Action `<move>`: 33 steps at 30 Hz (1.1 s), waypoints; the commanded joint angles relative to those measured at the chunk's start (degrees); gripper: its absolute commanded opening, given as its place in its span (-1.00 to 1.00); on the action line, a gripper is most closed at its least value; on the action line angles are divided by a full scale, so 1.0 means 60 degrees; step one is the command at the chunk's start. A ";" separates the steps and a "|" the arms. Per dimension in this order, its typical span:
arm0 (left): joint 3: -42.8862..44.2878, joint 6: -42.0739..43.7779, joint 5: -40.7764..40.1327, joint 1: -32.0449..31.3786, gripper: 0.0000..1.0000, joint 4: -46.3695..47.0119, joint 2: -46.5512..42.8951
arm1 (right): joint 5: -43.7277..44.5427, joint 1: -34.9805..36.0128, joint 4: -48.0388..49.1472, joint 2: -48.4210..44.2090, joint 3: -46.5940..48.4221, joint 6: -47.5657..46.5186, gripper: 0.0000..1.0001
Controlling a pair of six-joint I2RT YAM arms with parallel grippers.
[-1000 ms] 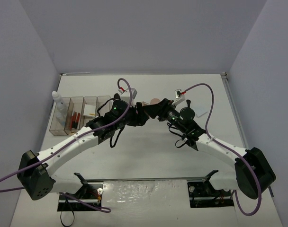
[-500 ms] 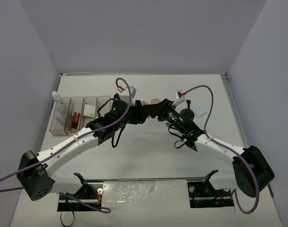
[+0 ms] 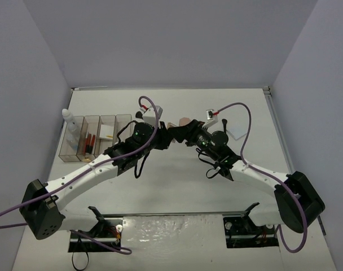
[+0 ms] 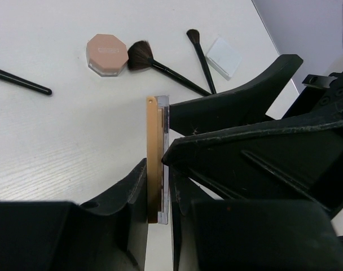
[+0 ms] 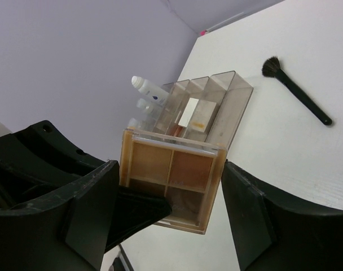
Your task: Organize the makeup
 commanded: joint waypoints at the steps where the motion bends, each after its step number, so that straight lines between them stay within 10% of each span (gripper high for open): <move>1: 0.0079 0.0456 -0.0966 -0.0047 -1.00 0.0528 -0.0735 | 0.0643 0.0121 -0.1491 -0.0584 0.0656 -0.1697 0.71; 4: -0.0183 0.0569 -0.1802 0.0002 -1.00 -0.0135 -0.1041 | 0.1567 -0.0047 -0.3140 -0.1021 0.1112 -0.2752 0.99; 13: -0.0377 0.0796 -0.2347 0.1361 -1.00 -0.2096 -0.1731 | 0.1540 -0.2128 -0.5134 -0.1630 0.1926 -0.4615 1.00; 25: 0.0046 0.2513 -0.0237 0.6532 -1.00 -0.2717 -0.0999 | 0.2700 -0.2344 -0.6022 -0.2407 0.1374 -0.5449 1.00; 33: 0.0174 0.3046 0.1078 0.7593 -1.00 -0.1737 0.0983 | 0.2749 -0.2340 -0.6005 -0.2623 0.1220 -0.5518 1.00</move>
